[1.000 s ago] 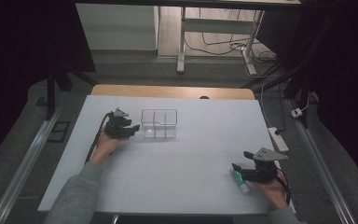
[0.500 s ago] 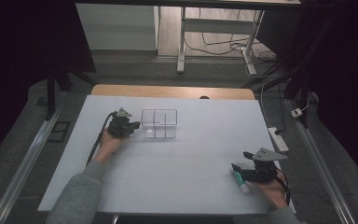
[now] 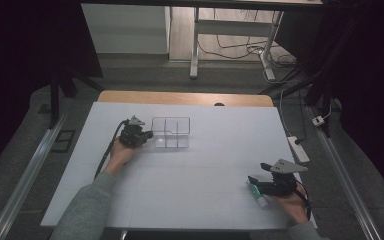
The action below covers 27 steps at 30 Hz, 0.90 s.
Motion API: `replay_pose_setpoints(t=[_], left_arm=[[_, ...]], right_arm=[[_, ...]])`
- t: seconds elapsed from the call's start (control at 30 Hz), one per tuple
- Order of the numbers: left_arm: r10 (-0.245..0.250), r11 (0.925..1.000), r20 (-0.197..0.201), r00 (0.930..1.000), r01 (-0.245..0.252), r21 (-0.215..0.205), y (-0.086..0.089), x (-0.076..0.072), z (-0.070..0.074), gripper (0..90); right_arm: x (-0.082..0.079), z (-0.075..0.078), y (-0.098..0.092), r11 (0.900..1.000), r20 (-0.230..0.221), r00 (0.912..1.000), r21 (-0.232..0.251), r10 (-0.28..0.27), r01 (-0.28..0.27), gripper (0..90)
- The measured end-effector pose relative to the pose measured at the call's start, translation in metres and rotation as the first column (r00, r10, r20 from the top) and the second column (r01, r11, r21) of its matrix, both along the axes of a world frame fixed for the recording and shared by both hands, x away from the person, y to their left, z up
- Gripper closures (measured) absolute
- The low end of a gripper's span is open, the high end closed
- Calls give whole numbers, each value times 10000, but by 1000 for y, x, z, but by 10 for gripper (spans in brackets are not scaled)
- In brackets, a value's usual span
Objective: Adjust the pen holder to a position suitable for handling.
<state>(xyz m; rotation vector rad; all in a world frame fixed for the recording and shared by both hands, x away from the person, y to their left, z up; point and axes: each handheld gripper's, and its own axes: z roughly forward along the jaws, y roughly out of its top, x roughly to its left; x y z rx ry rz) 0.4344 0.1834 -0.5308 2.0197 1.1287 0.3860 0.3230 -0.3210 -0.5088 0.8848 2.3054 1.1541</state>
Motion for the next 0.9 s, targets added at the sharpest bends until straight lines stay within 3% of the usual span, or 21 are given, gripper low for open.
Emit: replay_pose_setpoints(t=[0.9], left_arm=[[-360, 9993, -116, 9993, 358, -145, -22, 8, -3, 889]], right_arm=[[1, -1, 0, 10000, -67, 10000, -33, -6, 6, 275]])
